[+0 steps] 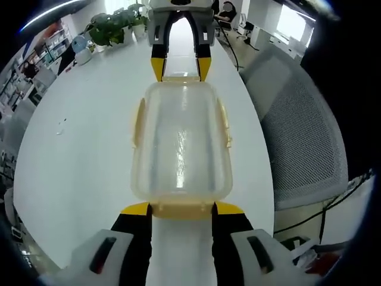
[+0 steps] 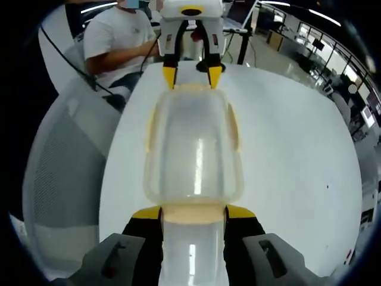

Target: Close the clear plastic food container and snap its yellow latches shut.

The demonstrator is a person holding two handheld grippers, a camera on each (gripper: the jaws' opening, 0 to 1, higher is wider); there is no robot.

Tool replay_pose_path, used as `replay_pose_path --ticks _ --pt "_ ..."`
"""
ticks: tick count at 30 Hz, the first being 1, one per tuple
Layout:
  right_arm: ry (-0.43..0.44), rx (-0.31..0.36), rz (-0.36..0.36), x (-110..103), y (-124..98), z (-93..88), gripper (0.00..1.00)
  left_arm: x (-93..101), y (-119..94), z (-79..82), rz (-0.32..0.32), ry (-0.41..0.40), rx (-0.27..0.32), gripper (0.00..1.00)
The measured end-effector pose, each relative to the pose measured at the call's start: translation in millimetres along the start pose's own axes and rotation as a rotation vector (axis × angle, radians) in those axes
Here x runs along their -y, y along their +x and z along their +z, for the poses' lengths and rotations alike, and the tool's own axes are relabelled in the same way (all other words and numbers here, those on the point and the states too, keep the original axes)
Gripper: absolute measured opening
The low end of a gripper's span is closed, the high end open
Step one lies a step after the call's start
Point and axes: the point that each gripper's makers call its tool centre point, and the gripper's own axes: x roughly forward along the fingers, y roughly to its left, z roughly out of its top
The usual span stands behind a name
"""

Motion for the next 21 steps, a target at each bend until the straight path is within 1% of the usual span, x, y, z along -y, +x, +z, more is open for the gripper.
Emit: replay_pose_path --ticks 5,15,21 --pt "0.008 -0.005 -0.002 0.0 -4.3 -9.5 0.38 -1.0 3.5 9.7 -0.004 0.004 0.006 0.38" --pt "0.018 -0.018 -0.001 -0.9 -9.7 -22.3 0.38 -1.3 12.0 21.6 -0.016 0.006 0.007 0.38" --pt "0.022 -0.023 -0.003 0.1 -15.8 -32.8 0.38 -2.4 14.1 32.5 -0.017 0.008 0.014 0.38"
